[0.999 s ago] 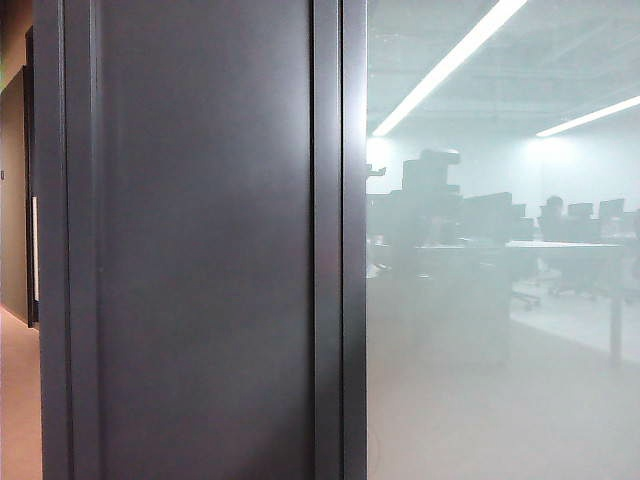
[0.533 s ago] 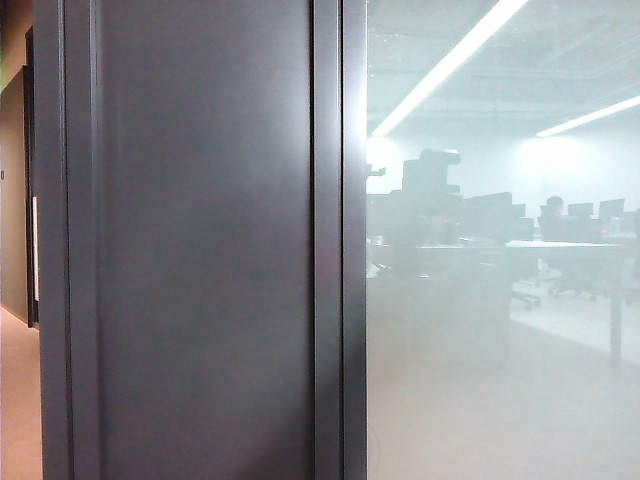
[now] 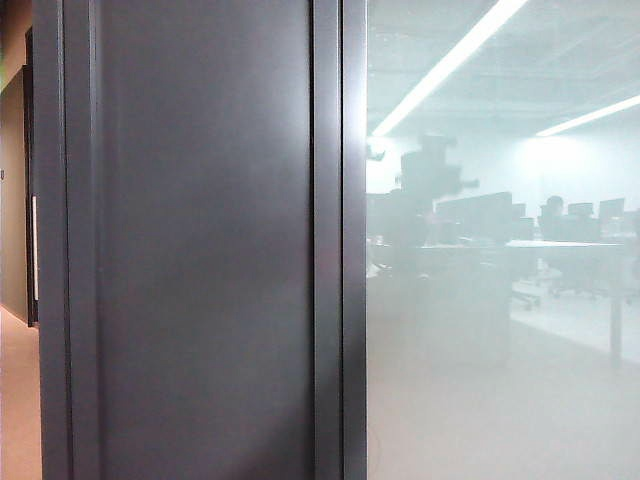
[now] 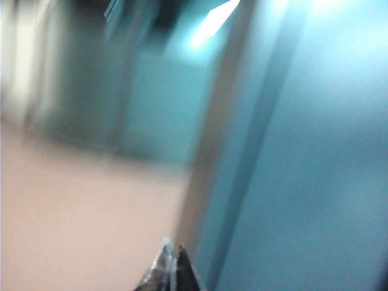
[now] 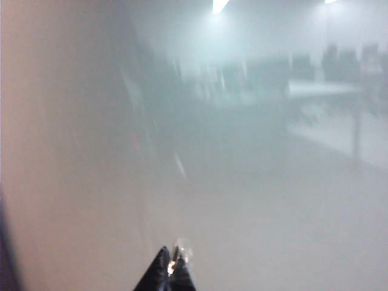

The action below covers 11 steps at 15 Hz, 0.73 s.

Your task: Raise the arm to find the leftmost switch on the wall and turn on the lights.

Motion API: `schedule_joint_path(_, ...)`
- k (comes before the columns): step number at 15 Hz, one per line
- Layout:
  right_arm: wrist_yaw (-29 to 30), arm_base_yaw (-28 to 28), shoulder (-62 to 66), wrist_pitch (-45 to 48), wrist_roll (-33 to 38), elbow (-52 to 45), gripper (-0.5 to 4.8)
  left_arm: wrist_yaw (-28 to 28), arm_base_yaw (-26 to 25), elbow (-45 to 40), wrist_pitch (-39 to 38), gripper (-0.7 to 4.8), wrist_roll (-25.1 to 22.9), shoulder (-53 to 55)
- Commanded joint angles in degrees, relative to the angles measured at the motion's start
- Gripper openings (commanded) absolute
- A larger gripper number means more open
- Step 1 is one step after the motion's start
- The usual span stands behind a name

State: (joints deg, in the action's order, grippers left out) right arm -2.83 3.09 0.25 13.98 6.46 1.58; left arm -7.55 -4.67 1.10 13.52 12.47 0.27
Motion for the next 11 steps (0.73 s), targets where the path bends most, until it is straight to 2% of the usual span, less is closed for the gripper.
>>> schedule_joint_path(1, -0.07, -0.02, -0.13, 4.37, 3.67, 5.97, -0.01, -2.47, -0.04, 7.32, 7.13, -0.05, -0.02, 0.02)
schedule_joint_path(3, -5.38, -0.07, -0.13, 4.31, 3.28, 11.54, -0.01, 3.34, -0.07, 13.38, 7.04, -0.06, -2.16, 0.28)
schedule_joint_path(5, -13.6, -0.07, 1.79, 4.63, -2.58, 17.09, -0.01, 9.49, -0.07, 18.71, 7.23, -0.06, -7.19, 1.03)
schedule_joint_path(8, -11.58, -0.04, 11.41, 12.96, -5.25, 24.57, -0.01, 10.29, -0.09, 26.51, 7.26, -0.06, -7.96, 8.17)
schedule_joint_path(11, -9.86, -0.02, 26.91, 14.49, -5.22, 36.37, -0.01, 5.53, -0.04, 38.84, 7.32, -0.06, -7.52, 22.62)
